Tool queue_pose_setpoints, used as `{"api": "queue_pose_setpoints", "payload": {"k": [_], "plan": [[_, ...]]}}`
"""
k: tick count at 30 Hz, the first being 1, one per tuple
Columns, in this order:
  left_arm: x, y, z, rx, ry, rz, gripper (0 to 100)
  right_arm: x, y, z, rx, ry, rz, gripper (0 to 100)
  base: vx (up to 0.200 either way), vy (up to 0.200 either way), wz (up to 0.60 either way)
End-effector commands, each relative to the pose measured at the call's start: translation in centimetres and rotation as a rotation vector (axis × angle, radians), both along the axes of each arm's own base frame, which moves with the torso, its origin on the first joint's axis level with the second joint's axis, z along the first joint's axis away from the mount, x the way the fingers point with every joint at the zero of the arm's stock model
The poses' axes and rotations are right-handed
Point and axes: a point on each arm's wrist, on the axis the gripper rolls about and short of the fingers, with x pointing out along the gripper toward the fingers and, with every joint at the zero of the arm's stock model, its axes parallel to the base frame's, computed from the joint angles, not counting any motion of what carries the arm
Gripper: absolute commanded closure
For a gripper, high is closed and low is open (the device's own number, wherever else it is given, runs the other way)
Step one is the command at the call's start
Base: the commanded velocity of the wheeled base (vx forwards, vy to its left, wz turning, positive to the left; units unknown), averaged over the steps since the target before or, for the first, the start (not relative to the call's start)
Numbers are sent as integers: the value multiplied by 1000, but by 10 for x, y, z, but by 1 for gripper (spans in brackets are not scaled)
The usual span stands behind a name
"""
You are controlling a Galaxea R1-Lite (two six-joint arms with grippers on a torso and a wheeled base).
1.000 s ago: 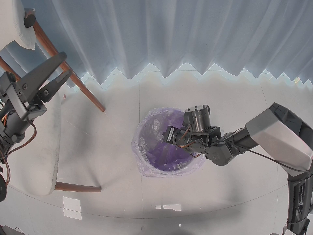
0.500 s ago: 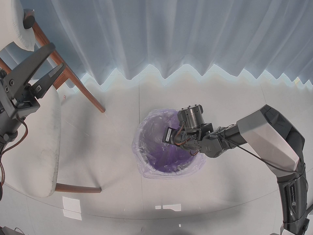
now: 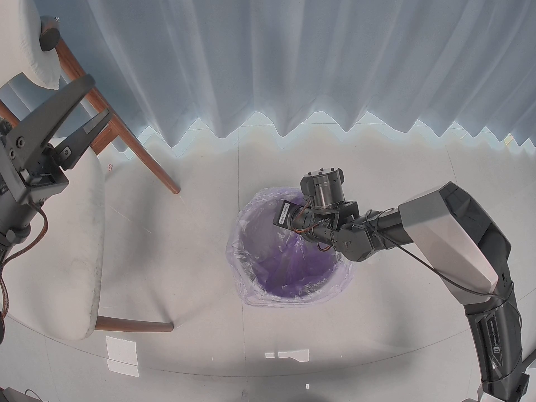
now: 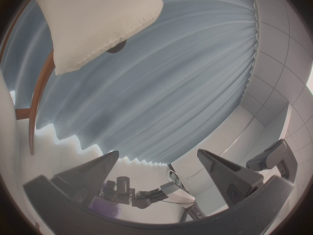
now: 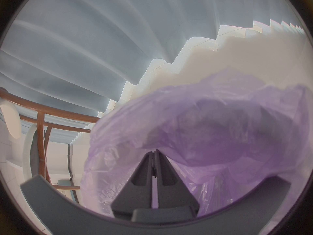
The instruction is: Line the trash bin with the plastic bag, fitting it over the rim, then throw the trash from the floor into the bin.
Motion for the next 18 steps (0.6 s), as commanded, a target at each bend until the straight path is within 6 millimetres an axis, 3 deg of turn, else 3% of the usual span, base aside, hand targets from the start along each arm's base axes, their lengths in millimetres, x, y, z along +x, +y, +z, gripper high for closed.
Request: {"api": "queue_pose_setpoints", "payload": {"k": [1,4,6,12,13,18], "plan": [[0,0,-1,1,1,0,0,-20,-5,36,39,-14,-3,100,0,0,0],[0,-1,-2,3,7,-4,0,-38,-10,45,26,9,10,100,0,0,0],[0,-1,-2,4,7,-7,0,-44,-15,40,5,39,11,100,0,0,0],[-1,-2,-2,3,5,-17,0,-50,-21,14,-59,100,16,100,0,0,0],[-1,-2,-2,3,5,-17,0,-48,-19,2,-72,117,17,100,0,0,0],[-1,-3,-3,5,10,-18,0,-42,-12,-18,-102,134,28,100,0,0,0]]}}
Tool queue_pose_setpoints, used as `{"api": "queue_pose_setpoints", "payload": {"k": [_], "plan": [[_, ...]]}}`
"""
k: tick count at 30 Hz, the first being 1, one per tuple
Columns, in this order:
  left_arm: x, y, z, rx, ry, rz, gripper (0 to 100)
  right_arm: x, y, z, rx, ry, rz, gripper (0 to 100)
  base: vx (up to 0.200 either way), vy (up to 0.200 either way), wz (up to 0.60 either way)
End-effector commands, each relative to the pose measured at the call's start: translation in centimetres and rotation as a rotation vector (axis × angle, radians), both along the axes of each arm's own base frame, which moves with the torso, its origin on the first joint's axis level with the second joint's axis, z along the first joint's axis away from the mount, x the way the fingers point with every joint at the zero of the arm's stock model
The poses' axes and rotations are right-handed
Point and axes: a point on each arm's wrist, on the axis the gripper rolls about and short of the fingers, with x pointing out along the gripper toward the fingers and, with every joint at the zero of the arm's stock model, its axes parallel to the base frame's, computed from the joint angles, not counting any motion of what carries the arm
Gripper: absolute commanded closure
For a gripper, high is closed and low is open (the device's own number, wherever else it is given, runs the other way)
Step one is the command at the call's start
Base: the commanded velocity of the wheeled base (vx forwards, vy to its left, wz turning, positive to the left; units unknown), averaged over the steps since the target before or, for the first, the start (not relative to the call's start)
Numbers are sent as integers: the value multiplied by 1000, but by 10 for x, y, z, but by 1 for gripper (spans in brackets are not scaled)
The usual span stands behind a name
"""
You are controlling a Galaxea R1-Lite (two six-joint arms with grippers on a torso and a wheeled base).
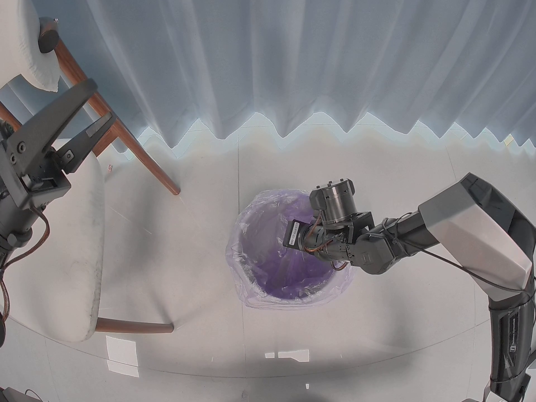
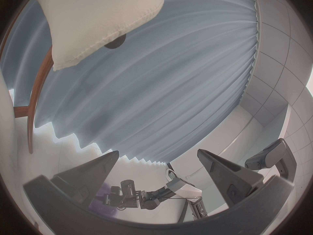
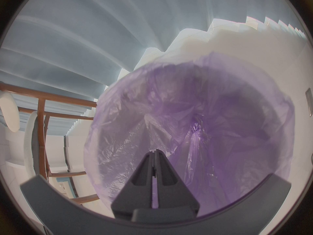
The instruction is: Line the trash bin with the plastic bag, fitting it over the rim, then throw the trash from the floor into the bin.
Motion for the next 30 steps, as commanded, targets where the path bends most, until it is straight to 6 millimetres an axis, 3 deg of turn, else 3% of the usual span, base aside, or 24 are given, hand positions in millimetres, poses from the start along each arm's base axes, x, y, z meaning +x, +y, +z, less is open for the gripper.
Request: {"api": "queue_pose_setpoints", "payload": {"k": [1,6,15,18,26,30], "plan": [[0,0,-1,1,4,-3,0,5,5,-21,-30,22,8,100,0,0,0],[0,-1,-1,2,6,-6,0,21,7,-45,-44,31,-7,100,0,0,0],[0,-1,-2,1,8,-5,0,39,5,-52,-43,5,-45,100,0,0,0],[0,-1,-2,2,7,-6,0,45,9,-49,-29,-25,-57,100,0,0,0],[0,-1,-2,1,6,-5,0,55,20,-8,51,-174,-89,100,0,0,0],[-1,-1,-1,1,3,-6,0,53,22,-1,64,-188,-91,100,0,0,0]]}}
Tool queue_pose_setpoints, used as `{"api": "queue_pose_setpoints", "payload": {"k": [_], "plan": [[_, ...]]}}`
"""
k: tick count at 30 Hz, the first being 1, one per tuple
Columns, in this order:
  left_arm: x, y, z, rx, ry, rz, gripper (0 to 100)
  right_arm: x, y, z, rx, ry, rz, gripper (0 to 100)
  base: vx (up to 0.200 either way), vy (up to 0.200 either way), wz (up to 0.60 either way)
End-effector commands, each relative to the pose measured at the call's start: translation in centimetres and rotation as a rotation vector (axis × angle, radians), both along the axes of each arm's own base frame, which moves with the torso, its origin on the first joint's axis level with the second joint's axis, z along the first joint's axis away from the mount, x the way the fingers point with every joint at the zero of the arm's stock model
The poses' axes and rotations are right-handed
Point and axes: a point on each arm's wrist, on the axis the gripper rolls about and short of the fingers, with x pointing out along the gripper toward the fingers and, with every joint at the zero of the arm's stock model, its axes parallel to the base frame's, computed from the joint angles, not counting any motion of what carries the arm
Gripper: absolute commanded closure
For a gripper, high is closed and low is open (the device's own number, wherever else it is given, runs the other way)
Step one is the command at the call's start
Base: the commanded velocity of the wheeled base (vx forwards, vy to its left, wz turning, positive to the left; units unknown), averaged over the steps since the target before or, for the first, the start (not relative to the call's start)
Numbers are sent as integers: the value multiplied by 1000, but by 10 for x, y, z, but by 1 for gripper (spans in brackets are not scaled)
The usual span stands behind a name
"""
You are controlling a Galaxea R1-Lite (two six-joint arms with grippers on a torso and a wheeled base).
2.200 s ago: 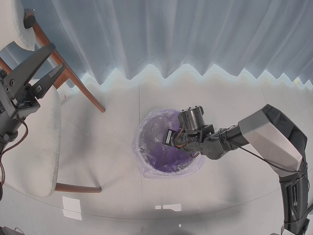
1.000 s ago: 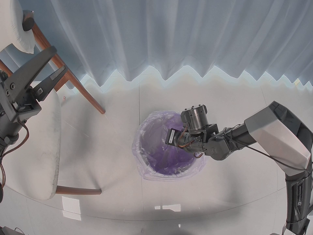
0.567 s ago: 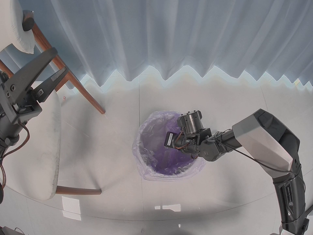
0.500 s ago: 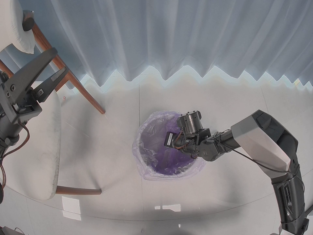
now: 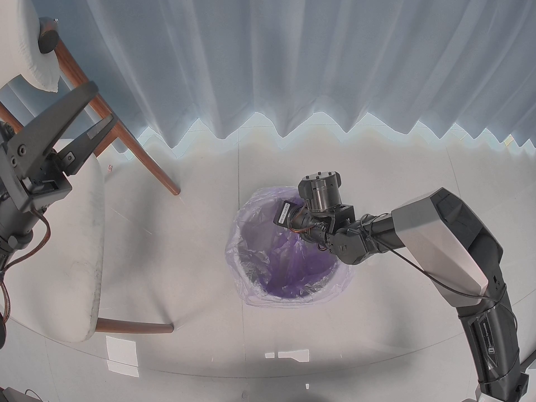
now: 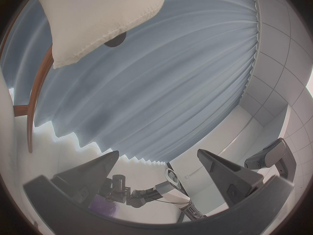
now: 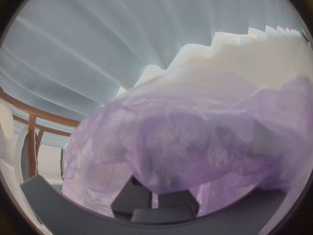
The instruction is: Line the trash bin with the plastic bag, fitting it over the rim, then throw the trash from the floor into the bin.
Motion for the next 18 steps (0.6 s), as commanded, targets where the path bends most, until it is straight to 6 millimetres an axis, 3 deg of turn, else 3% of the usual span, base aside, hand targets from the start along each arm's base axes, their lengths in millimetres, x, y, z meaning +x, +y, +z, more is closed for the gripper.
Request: {"api": "queue_pose_setpoints", "payload": {"k": [1,5,9,18], "plan": [[0,0,0,-1,-1,0,0,-3,4,10,19,-19,7,100,0,0,0],[0,0,0,-1,-1,0,0,-13,9,18,31,-21,11,100,0,0,0],[-1,0,0,-1,-3,0,0,-40,7,29,28,26,11,100,0,0,0],[-3,-3,-1,0,0,-23,0,-64,-5,7,-48,120,28,100,0,0,0]]}}
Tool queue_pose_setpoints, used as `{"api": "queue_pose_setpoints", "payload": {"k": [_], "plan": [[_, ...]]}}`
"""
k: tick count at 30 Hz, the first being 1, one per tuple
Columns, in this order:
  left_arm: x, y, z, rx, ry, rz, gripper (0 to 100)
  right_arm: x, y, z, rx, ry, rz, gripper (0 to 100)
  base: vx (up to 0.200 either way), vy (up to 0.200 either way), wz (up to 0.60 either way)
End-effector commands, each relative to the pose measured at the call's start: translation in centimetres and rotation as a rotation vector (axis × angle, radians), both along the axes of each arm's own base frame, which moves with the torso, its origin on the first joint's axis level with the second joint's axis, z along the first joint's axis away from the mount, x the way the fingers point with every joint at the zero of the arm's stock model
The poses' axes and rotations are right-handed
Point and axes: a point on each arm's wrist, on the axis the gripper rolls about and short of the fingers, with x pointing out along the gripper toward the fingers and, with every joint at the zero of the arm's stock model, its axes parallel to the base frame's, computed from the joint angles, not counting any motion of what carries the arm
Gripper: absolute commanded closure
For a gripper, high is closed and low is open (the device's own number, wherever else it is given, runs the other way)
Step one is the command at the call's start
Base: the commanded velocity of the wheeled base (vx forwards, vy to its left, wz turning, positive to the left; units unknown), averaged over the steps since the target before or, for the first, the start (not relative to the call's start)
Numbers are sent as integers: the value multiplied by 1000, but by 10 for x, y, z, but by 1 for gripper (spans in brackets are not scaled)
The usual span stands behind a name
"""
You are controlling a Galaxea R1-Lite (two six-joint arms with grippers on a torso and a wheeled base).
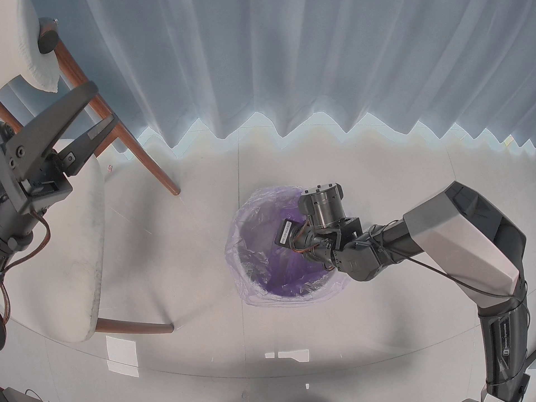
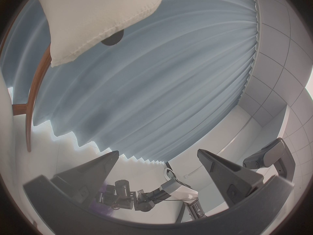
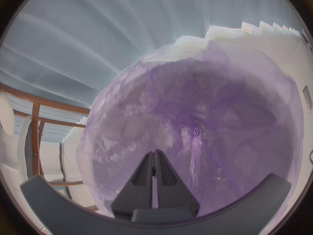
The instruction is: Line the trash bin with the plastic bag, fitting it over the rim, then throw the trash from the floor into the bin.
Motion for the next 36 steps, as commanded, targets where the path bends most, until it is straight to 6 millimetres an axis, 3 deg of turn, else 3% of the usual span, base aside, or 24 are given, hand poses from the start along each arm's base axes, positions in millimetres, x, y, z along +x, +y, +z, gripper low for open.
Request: {"api": "queue_pose_setpoints", "payload": {"k": [1,11,17,22,23,27,36], "plan": [[-1,-2,-1,0,1,-12,0,-21,5,1,-13,29,33,100,0,0,0],[-3,-4,-3,15,-8,-19,0,-49,42,-17,-31,54,129,100,0,0,0],[-2,-4,-2,15,-8,-17,0,-43,38,-15,-16,53,109,100,0,0,0],[-1,-4,-1,10,-10,-15,0,-38,20,21,52,-3,64,100,0,0,0],[0,-4,-1,8,-9,-16,0,-39,14,37,77,-27,55,100,0,0,0],[-2,-5,1,6,-17,-26,0,-54,-1,74,132,-63,46,100,0,0,0],[0,-6,3,0,-12,-24,0,-66,-10,67,135,-51,52,100,0,0,0]]}}
